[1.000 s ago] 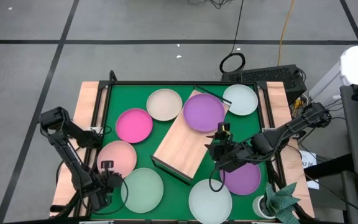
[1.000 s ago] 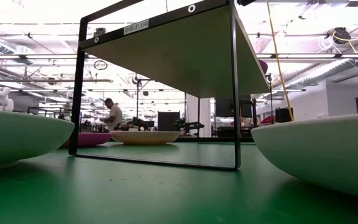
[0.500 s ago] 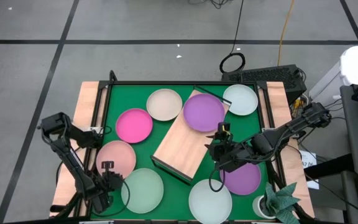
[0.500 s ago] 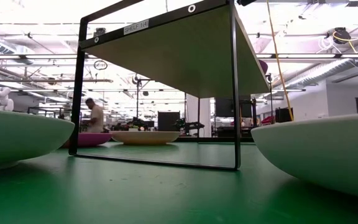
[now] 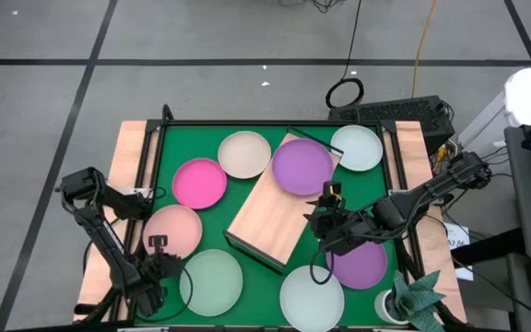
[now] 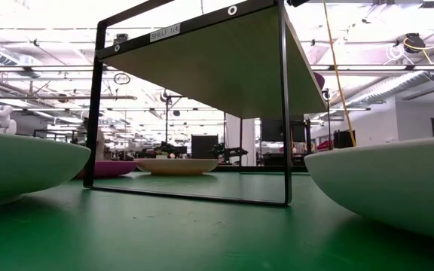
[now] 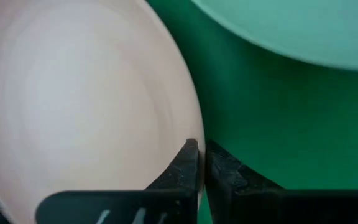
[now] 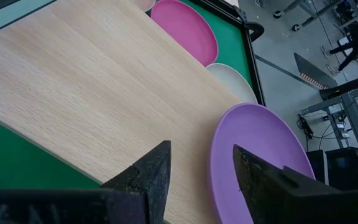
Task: Place and stack plates onto a shelf
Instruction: Put the light pink plate on the shelf, then stack the pink plate on top of the light pink plate on the shelf
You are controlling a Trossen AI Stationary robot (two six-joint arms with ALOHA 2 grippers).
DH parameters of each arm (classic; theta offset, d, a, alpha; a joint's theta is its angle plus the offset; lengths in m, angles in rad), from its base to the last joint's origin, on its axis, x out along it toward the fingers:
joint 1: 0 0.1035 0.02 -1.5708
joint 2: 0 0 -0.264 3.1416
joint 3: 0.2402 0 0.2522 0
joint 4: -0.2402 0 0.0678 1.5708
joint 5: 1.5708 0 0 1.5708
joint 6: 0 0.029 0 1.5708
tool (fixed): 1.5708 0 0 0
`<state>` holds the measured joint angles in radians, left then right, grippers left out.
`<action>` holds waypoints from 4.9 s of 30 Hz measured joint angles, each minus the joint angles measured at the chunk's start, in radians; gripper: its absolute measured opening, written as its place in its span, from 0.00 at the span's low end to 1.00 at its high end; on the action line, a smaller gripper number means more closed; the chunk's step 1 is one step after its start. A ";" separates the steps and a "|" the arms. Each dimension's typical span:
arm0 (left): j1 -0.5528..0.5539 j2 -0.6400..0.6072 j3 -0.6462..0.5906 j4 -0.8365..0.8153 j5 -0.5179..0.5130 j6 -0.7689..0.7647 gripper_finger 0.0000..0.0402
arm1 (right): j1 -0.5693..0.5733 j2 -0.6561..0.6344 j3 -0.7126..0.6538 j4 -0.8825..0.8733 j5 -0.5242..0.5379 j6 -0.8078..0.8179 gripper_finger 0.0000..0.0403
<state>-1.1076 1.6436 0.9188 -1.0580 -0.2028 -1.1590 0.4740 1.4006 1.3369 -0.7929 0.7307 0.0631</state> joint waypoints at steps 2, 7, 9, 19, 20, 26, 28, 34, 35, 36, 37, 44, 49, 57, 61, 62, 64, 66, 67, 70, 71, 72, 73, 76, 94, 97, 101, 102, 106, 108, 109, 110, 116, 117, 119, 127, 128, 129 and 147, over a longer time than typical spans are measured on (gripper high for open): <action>0.003 0.000 0.032 -0.055 0.003 0.009 0.03 | 0.000 0.000 0.000 0.000 0.000 0.000 0.39; 0.010 0.000 0.131 -0.235 -0.006 0.018 0.03 | 0.000 0.000 0.000 0.000 0.000 0.000 0.39; 0.009 0.000 0.174 -0.296 -0.019 0.035 0.03 | 0.000 0.000 0.000 0.000 0.000 0.000 0.39; 0.036 -0.002 0.380 -0.473 -0.196 0.259 0.03 | 0.000 0.000 0.000 -0.005 -0.002 0.000 0.39; 0.044 -0.002 0.397 -0.491 -0.212 0.285 0.03 | 0.000 0.000 0.000 -0.006 -0.002 0.000 0.39; 0.122 -0.012 0.471 -0.511 -0.277 0.456 0.03 | 0.006 -0.011 0.000 -0.005 -0.001 -0.026 0.39; 0.153 -0.022 0.486 -0.513 -0.302 0.507 0.03 | 0.006 -0.021 0.000 -0.004 -0.001 -0.026 0.39; 0.245 -0.073 0.497 -0.509 -0.361 0.664 0.03 | 0.031 -0.066 0.001 -0.004 0.002 0.005 0.39; 0.261 -0.082 0.497 -0.504 -0.368 0.696 0.03 | 0.040 -0.071 0.001 -0.004 0.001 0.011 0.39; 0.275 -0.090 0.497 -0.494 -0.373 0.734 0.03 | 0.048 -0.076 0.001 -0.004 0.001 0.019 0.39; 0.290 -0.098 0.497 -0.481 -0.378 0.777 0.03 | 0.054 -0.079 0.001 -0.004 0.001 0.025 0.39; 0.387 -0.139 0.497 -0.300 -0.392 1.105 0.05 | 0.092 -0.080 0.001 -0.004 0.005 0.027 0.39; 0.451 -0.141 0.497 -0.166 -0.359 1.299 0.05 | 0.092 -0.080 0.001 -0.004 0.005 0.029 0.39; 0.567 -0.141 0.497 0.026 -0.157 1.471 0.06 | 0.092 -0.080 0.001 -0.004 0.005 0.029 0.39; 0.608 -0.141 0.497 0.069 -0.079 1.513 0.06 | 0.092 -0.080 0.001 -0.004 0.005 0.025 0.39; 0.620 -0.141 0.497 0.085 -0.049 1.524 0.06 | 0.092 -0.080 0.001 -0.004 0.005 0.024 0.39; 0.640 -0.137 0.497 0.111 -0.003 1.547 0.06 | 0.092 -0.080 0.001 -0.004 0.005 0.023 0.39; 0.650 -0.132 0.497 0.125 0.002 1.551 0.06 | 0.092 -0.080 0.001 -0.004 0.005 0.023 0.39; 0.652 -0.132 0.497 0.128 0.004 1.551 0.06 | 0.092 -0.080 0.001 -0.004 0.005 0.023 0.39; 0.655 -0.132 0.497 0.132 0.005 1.550 0.06 | 0.092 -0.080 0.001 -0.004 0.005 0.023 0.39; 0.656 -0.132 0.497 0.132 0.006 1.548 0.06 | 0.092 -0.080 0.001 -0.004 0.005 0.023 0.39; 0.658 -0.132 0.497 0.132 0.006 1.543 0.06 | 0.092 -0.080 0.001 -0.004 0.005 0.023 0.39; 0.658 -0.132 0.497 0.134 0.006 1.542 0.06 | 0.092 -0.080 0.001 -0.004 0.005 0.023 0.39; 0.664 -0.132 0.497 0.139 0.025 1.573 0.06 | 0.092 -0.080 0.001 -0.004 0.004 0.023 0.39; 0.738 -0.132 0.496 0.196 0.112 1.561 0.06 | 0.092 -0.080 0.000 -0.004 0.001 0.023 0.39; 0.740 -0.133 0.479 0.217 0.114 1.546 0.06 | 0.092 -0.080 0.000 -0.005 0.001 0.023 0.39; 0.743 -0.133 0.448 0.255 0.110 1.549 0.06 | 0.092 -0.080 0.000 -0.005 -0.001 0.023 0.39; 0.743 -0.133 0.444 0.260 0.109 1.549 0.06 | 0.092 -0.080 0.000 -0.004 -0.002 0.023 0.39; 0.742 -0.133 0.423 0.297 0.109 1.535 0.06 | 0.092 -0.080 0.000 -0.005 -0.002 0.022 0.39; 0.739 -0.133 0.420 0.319 0.109 1.531 0.07 | 0.092 -0.080 0.000 -0.005 -0.002 0.022 0.39; 0.738 -0.133 0.420 0.322 0.109 1.531 0.07 | 0.092 -0.080 0.000 -0.005 -0.002 0.022 0.39; 0.738 -0.133 0.419 0.322 0.109 1.531 0.07 | 0.092 -0.080 0.000 -0.005 -0.002 0.022 0.39; 0.738 -0.122 0.418 0.327 0.113 1.511 0.07 | 0.092 -0.080 0.000 -0.005 -0.002 0.022 0.39; 0.738 -0.123 0.418 0.330 0.117 1.503 0.07 | 0.092 -0.080 0.000 -0.005 -0.002 0.022 0.39; 0.738 -0.123 0.418 0.331 0.122 1.490 0.07 | 0.092 -0.080 0.000 -0.005 -0.002 0.022 0.39; 0.738 -0.123 0.418 0.331 0.127 1.463 0.09 | 0.092 -0.080 0.000 -0.005 -0.002 0.022 0.39; 0.738 -0.123 0.418 0.331 0.129 1.460 0.11 | 0.092 -0.080 0.000 -0.005 -0.002 0.022 0.39; 0.738 -0.123 0.418 0.332 0.129 1.454 0.13 | 0.092 -0.080 0.000 -0.005 -0.002 0.022 0.39; 0.731 -0.145 0.418 0.372 0.045 1.368 0.27 | 0.092 -0.080 0.000 -0.005 -0.002 0.029 0.39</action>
<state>-0.3762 1.4991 1.3370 -0.6864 -0.1580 0.2091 0.5659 1.3205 1.3369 -0.7975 0.7284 0.0923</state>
